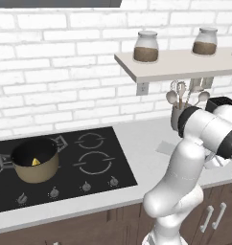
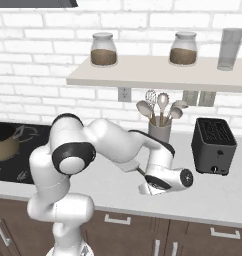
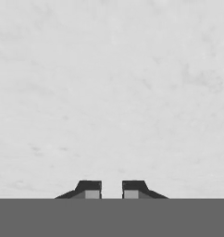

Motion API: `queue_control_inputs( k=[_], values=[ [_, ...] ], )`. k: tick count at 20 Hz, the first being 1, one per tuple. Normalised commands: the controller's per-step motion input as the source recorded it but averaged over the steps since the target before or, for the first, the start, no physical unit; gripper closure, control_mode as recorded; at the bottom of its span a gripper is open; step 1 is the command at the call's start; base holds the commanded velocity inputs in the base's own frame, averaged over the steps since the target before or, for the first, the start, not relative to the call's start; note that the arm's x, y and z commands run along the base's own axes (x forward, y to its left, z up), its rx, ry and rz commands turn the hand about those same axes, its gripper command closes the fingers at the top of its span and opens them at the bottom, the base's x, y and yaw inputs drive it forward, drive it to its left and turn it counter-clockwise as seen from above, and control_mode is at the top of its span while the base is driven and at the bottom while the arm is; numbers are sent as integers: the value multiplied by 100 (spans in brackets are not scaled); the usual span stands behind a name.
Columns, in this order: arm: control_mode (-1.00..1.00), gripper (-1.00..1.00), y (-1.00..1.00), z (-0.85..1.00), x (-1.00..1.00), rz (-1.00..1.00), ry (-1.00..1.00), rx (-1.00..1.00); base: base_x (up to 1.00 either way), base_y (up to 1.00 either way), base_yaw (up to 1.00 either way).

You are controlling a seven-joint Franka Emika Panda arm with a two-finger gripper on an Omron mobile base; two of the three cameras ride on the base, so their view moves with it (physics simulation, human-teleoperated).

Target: Put the potato and lemon wedge in the pot. Retrieve the spatula and lightly stir the vegetables in the pot.

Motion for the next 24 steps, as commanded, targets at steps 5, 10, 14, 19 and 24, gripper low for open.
queue_control_inputs(
  k=[5,10,14,19,24],
  values=[
    [-100,100,4,34,-30,1,-8,0,0,0,0],
    [-100,100,2,66,-20,1,-9,0,0,0,0],
    [-100,100,36,70,-35,11,-16,-6,0,0,0],
    [-100,100,78,90,-40,18,-47,-47,0,0,0],
    [-100,100,94,91,-26,17,-52,-67,0,0,0]
  ],
)
